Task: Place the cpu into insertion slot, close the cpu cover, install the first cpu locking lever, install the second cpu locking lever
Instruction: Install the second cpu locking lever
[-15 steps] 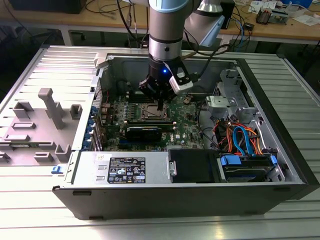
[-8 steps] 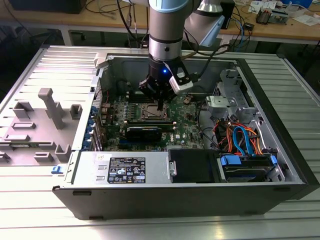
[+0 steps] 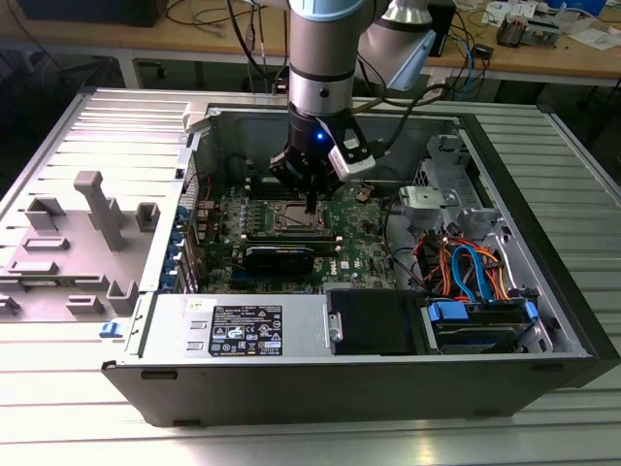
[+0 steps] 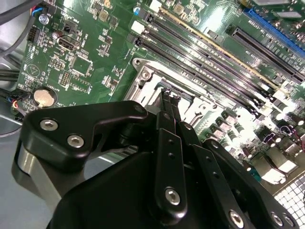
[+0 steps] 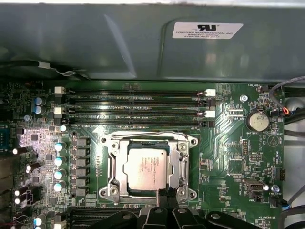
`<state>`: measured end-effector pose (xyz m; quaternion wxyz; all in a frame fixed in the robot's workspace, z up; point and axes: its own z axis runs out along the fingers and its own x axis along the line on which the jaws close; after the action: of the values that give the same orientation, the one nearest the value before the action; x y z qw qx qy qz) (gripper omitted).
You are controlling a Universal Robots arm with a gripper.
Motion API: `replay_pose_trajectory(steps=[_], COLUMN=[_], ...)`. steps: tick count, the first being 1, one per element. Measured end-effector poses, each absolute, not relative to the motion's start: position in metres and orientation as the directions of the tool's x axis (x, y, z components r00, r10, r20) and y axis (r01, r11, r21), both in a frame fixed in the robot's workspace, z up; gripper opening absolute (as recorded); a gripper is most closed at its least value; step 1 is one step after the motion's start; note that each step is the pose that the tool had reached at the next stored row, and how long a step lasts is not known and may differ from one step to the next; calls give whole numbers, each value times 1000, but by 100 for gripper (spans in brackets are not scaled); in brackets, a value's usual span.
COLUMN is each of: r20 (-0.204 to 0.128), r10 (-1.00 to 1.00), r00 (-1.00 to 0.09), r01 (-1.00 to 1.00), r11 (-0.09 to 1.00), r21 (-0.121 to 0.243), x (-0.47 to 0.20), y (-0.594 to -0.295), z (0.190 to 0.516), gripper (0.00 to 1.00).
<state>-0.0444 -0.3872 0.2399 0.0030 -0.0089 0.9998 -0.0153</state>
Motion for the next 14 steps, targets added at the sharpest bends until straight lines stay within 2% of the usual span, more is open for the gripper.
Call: replay_pose_trajectory(steps=[14], r20=[0], r10=[-18], r00=[-1000], r01=[-18], r11=[999], r21=[-31], x=[-52], y=[-401], z=[240], gripper=[11])
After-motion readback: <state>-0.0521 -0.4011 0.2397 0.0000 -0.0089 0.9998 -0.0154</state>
